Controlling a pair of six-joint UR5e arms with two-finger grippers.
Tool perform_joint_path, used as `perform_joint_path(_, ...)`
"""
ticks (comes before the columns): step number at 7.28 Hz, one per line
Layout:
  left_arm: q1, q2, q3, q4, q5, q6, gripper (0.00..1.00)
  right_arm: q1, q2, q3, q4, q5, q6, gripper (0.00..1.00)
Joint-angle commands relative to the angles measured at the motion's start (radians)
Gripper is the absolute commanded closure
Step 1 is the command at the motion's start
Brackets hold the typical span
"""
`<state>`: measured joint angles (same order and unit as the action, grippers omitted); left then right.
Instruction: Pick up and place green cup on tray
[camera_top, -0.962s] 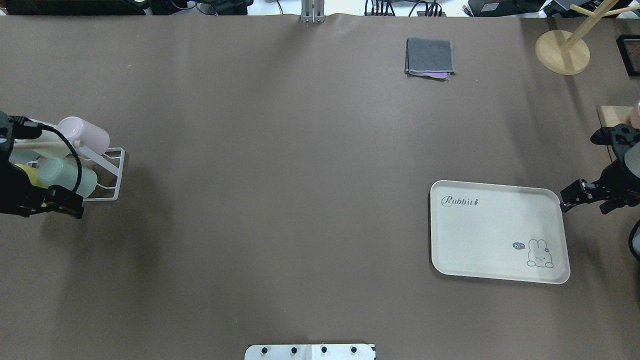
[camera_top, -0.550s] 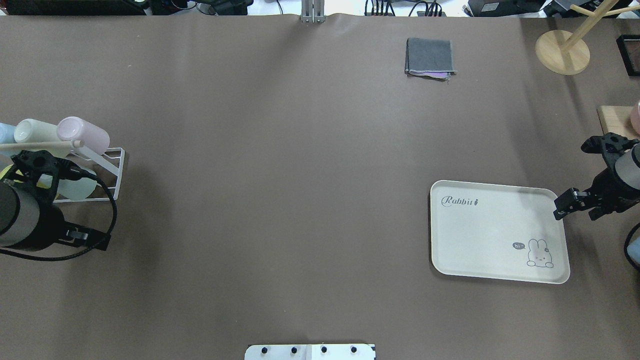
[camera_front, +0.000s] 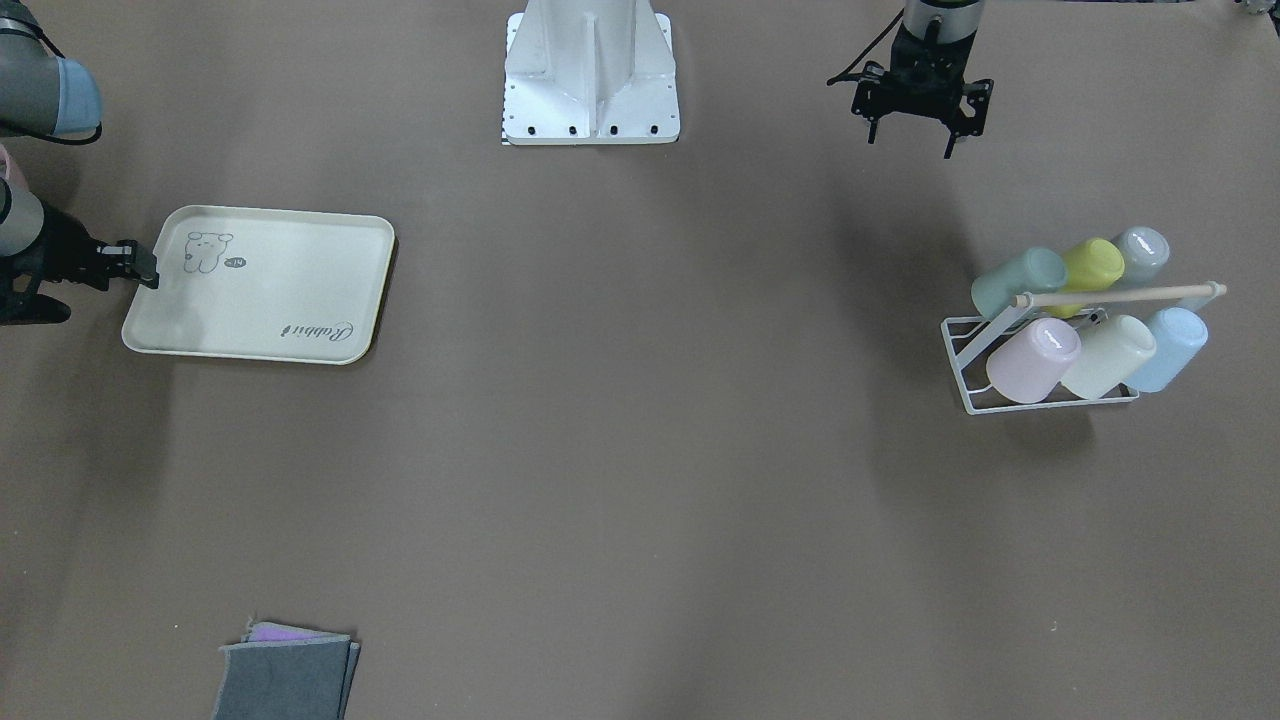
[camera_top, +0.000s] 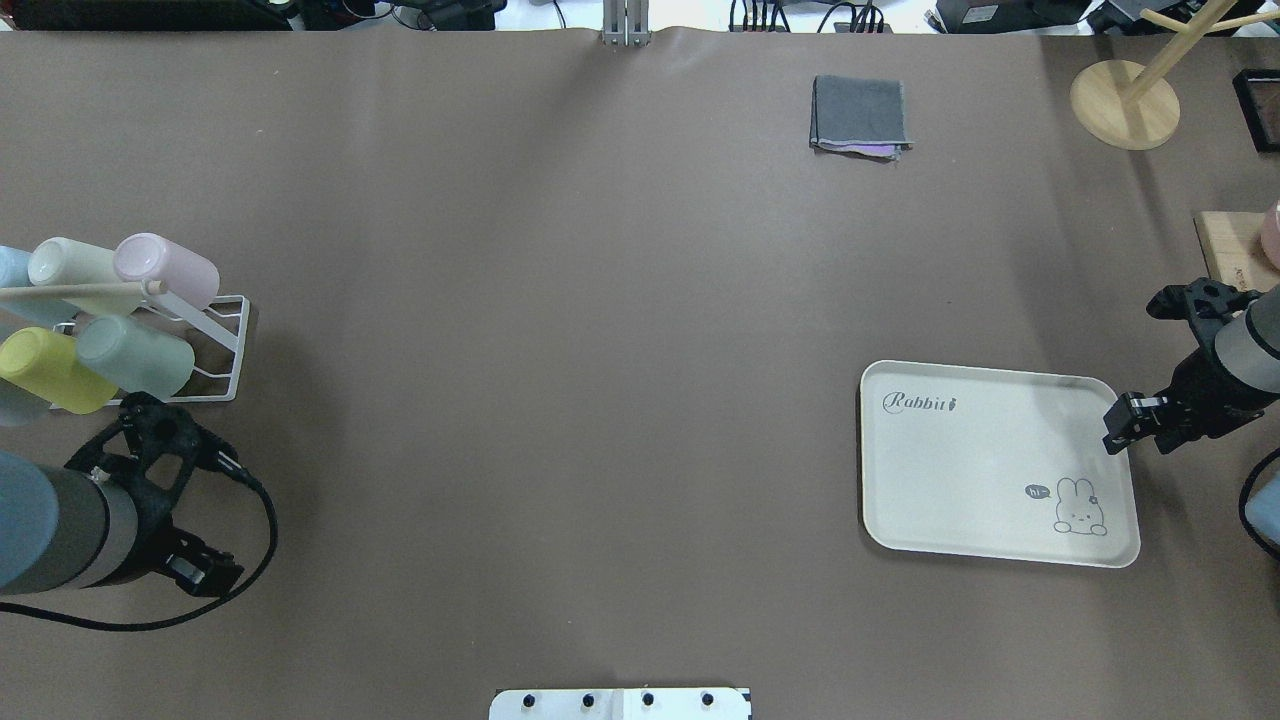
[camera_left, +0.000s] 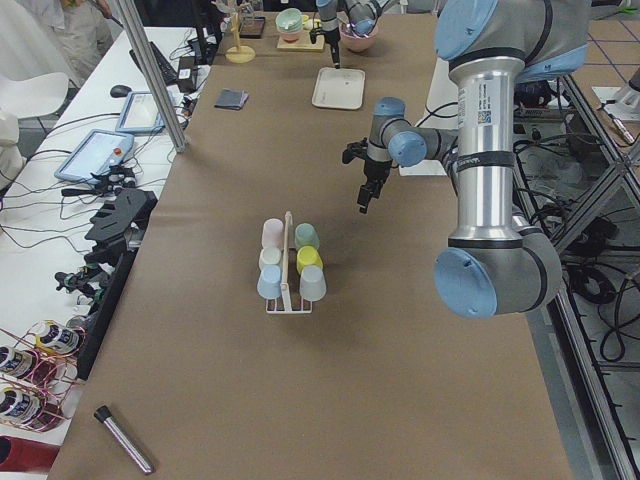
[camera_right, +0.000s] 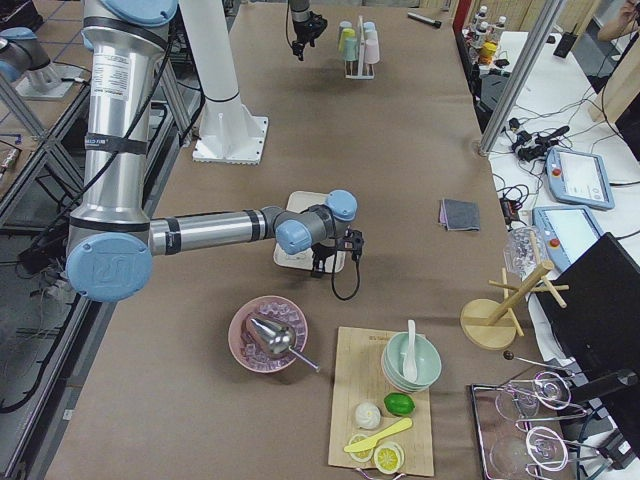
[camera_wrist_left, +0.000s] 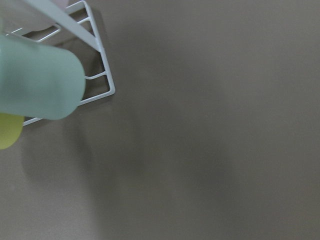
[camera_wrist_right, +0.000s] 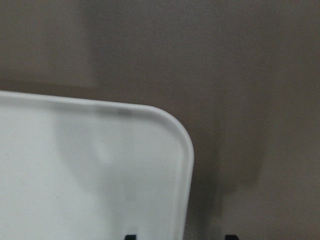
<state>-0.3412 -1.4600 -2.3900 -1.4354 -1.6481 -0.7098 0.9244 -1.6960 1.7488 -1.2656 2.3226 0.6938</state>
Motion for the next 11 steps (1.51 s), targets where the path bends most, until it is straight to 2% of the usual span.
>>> perform_joint_path(1,0.095,0.021,-0.001,0.047,0.129,0.253,0.02,-0.013,0.001,-0.008,0.0,-0.003,0.0,0.33)
perform_joint_path(2,0.125,0.021,-0.001,0.09,0.172,0.353,0.02,-0.015,0.001,-0.017,0.0,-0.003,0.0,0.33)
perform_joint_path(3,0.18,0.027,-0.001,0.107,0.259,0.453,0.02,-0.016,0.001,-0.023,0.0,-0.003,0.0,0.35)
perform_joint_path(6,0.325,0.041,-0.001,0.18,0.387,0.582,0.02,-0.016,0.001,-0.029,0.0,-0.002,0.0,0.47)
perform_joint_path(8,0.343,0.041,-0.015,0.24,0.454,0.796,0.02,-0.018,0.003,-0.034,-0.001,-0.002,0.0,0.5)
perform_joint_path(9,0.335,0.053,-0.046,0.269,0.509,0.945,0.02,-0.018,0.003,-0.034,-0.001,-0.002,0.0,0.5)
perform_joint_path(11,0.352,0.063,-0.048,0.308,0.638,1.087,0.02,-0.018,0.003,-0.037,-0.001,-0.002,0.0,0.54)
